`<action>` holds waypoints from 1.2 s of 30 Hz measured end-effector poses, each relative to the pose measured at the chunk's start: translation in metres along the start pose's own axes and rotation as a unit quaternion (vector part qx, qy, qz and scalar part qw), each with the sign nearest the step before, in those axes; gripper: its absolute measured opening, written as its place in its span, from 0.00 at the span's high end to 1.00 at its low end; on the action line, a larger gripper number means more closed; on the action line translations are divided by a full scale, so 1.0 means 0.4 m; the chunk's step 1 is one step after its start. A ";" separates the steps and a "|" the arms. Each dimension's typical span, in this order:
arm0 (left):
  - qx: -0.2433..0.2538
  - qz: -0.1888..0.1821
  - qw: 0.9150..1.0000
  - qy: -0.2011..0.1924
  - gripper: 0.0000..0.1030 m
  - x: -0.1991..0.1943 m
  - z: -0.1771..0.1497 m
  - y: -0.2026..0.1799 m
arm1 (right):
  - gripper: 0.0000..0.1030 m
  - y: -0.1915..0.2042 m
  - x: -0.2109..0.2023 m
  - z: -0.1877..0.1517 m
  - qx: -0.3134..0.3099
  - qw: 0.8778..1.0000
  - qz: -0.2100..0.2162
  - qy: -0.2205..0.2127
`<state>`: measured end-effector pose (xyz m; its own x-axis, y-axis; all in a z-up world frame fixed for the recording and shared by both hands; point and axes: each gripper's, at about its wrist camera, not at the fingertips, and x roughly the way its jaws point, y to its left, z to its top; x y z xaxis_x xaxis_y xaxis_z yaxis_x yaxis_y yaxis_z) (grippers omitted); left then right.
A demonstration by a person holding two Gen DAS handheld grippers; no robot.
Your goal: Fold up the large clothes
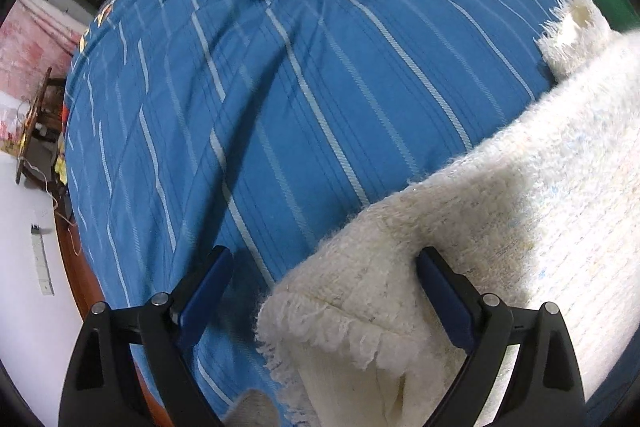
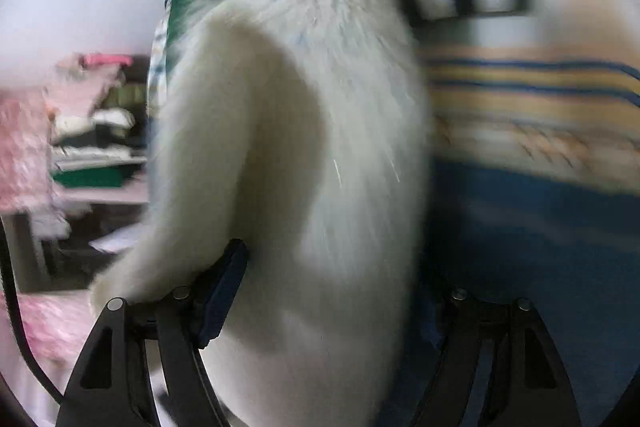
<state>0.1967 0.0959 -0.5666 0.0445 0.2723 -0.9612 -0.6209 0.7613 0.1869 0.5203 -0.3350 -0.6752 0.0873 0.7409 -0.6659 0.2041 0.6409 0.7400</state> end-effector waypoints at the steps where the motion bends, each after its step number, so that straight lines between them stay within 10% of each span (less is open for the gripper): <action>1: 0.003 0.002 1.000 -0.002 0.07 0.000 0.003 -0.005 | 0.28 0.002 0.014 0.012 0.015 1.000 0.006 0.000; 2: 0.006 0.003 1.000 -0.003 0.07 -0.001 0.007 -0.008 | 0.36 0.020 0.017 0.015 0.008 1.000 -0.005 0.001; 3: 0.010 0.005 1.000 -0.005 0.07 -0.001 0.011 -0.012 | 0.67 0.034 0.013 0.009 -0.005 1.000 -0.017 0.001; 6: 0.021 0.003 1.000 -0.007 0.07 -0.006 0.025 -0.014 | 0.80 0.028 -0.034 -0.031 0.011 1.000 0.005 -0.007; 15: 0.107 -0.019 0.993 -0.037 0.07 -0.090 0.067 -0.016 | 0.83 -0.091 -0.388 -0.317 0.153 0.981 0.020 -0.113; 20: 0.138 -0.042 0.988 -0.046 0.07 -0.161 0.050 -0.024 | 0.81 -0.247 -0.599 -0.657 0.268 0.951 -0.057 -0.140; 25: 0.161 -0.044 0.985 -0.034 0.07 -0.180 -0.001 -0.047 | 0.62 -0.318 -0.640 -0.822 0.294 0.936 -0.184 -0.058; 29: 0.189 -0.037 0.980 -0.040 0.07 -0.182 -0.050 -0.101 | 0.61 -0.238 -0.714 -0.871 0.189 0.936 -0.292 -0.057; 32: 0.198 -0.029 0.978 -0.050 0.07 -0.165 -0.066 -0.138 | 0.61 -0.135 -0.728 -0.848 0.086 0.948 -0.276 -0.130; 36: 0.193 -0.018 0.980 -0.039 0.07 -0.083 -0.074 -0.164 | 0.62 -0.110 -0.608 -0.663 -0.012 0.967 -0.235 -0.092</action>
<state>0.2129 0.0195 -0.5528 0.1301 0.2728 -0.9532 -0.2755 0.9335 0.2296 0.2316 -0.4902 -0.5205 0.1629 0.3191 -0.9336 0.2406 0.9049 0.3512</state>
